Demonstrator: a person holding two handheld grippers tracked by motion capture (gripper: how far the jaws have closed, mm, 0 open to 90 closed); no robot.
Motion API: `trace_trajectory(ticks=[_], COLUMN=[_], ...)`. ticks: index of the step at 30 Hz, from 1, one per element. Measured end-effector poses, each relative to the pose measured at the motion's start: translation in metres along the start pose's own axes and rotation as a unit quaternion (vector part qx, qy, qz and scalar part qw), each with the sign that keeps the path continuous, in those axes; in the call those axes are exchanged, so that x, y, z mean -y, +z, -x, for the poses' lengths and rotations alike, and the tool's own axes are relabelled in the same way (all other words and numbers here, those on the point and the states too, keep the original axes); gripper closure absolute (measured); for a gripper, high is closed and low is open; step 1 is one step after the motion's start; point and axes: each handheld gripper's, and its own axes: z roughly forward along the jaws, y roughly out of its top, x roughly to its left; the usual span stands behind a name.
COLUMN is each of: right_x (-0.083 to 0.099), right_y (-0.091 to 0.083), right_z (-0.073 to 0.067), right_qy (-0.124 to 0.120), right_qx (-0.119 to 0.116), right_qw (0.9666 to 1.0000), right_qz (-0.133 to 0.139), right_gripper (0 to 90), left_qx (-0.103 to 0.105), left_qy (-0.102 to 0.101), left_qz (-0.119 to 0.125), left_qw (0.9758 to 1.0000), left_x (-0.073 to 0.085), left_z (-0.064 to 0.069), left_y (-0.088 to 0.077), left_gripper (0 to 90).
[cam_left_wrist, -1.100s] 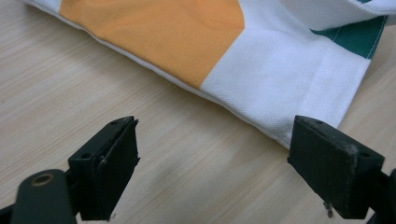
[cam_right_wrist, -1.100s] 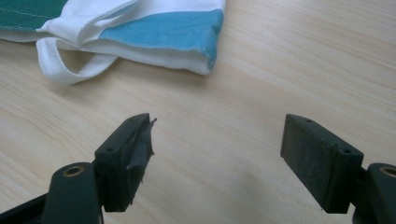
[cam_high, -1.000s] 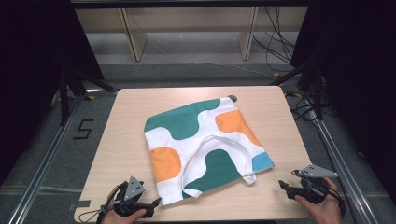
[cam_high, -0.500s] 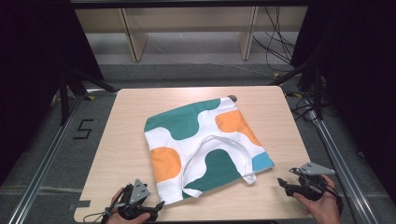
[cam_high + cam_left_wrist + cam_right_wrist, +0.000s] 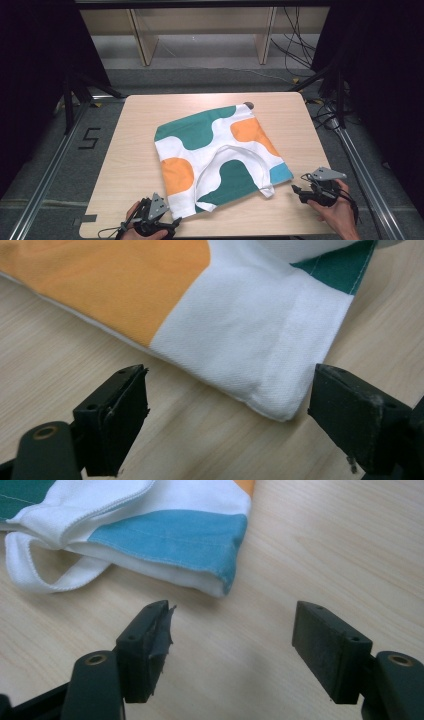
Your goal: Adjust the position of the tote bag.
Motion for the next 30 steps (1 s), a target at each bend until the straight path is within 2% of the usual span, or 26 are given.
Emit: trace_trajectory(ticks=[4,6,8,9,11,12,13,14,16,17,18,19,22,23,25,27,28,30], right_x=[-0.003,-0.005,-0.009,-0.011,-0.012,-0.012,-0.013,-0.014,-0.014,-0.015,-0.015,-0.015,-0.016,-0.016,-0.016,-0.018,-0.017,-0.018], right_y=[0.005,0.009,0.013,0.014,0.017,0.017,0.018,0.019,0.02,0.02,0.021,0.022,0.022,0.022,0.023,0.023,0.024,0.023], right_z=[0.0,0.001,0.002,0.0,0.002,0.002,0.001,0.001,0.003,0.002,0.004,0.002,0.002,0.003,0.002,0.001,0.002,0.001], right_qy=[0.0,-0.006,-0.016,0.001,-0.016,-0.016,-0.005,-0.008,-0.018,-0.008,-0.017,-0.01,-0.008,-0.013,-0.004,-0.002,-0.014,-0.008], right_qx=[0.002,0.005,0.006,0.003,0.008,0.008,0.006,0.008,0.005,0.005,0.005,0.009,0.004,0.003,0.006,0.006,0.009,0.004], right_qw=[1.0,1.0,0.9998,0.9999,0.9998,0.9998,0.9999,0.9999,0.9997,0.9999,0.9998,0.9999,0.9999,0.9998,0.9999,0.9999,0.9998,0.9998], right_qz=[0.0,-0.004,-0.012,-0.011,-0.005,-0.005,-0.011,-0.007,-0.013,-0.014,-0.01,-0.006,-0.013,-0.013,-0.009,-0.013,-0.009,-0.016], right_gripper=[34.1,34.2,34.4,34.4,34.6,34.6,34.6,34.7,34.7,34.8,34.8,34.8,34.8,34.7,34.6,34.5,34.5,34.6], left_qx=[-0.005,-0.002,-0.007,-0.009,-0.01,-0.01,-0.011,-0.011,-0.009,-0.01,-0.013,-0.019,-0.023,-0.025,-0.023,-0.023,-0.023,-0.019], left_qy=[0.005,0.004,0.006,0.007,0.01,0.01,0.012,0.012,0.017,0.021,0.026,0.033,0.033,0.05,0.044,0.046,0.046,0.042], left_qz=[-0.007,-0.009,-0.008,-0.008,-0.007,-0.007,-0.006,-0.006,0.0,-0.001,-0.003,-0.013,-0.008,-0.005,-0.008,-0.007,-0.007,-0.003], left_qw=[0.9999,1.0,0.9999,0.9999,0.9999,0.9999,0.9998,0.9998,0.9998,0.9997,0.9996,0.9992,0.9992,0.9984,0.9988,0.9987,0.9987,0.9989], left_x=[-0.001,-0.002,-0.003,-0.003,-0.004,-0.004,-0.004,-0.004,-0.005,-0.005,-0.005,-0.007,-0.008,-0.01,-0.011,-0.012,-0.012,-0.013], left_z=[0.002,0.002,0.003,0.003,0.004,0.004,0.004,0.004,0.007,0.009,0.01,0.011,0.013,0.01,0.009,0.008,0.008,0.007], left_y=[0.002,0.004,0.004,0.004,0.005,0.005,0.005,0.005,0.007,0.007,0.008,0.007,0.008,0.01,0.01,0.01,0.01,0.009], left_gripper=[14.9,14.8,14.7,14.6,14.7,14.7,14.7,14.8,14.7,14.8,14.5,14.5,14.5,14.7,14.4,14.3,14.6,14.9])
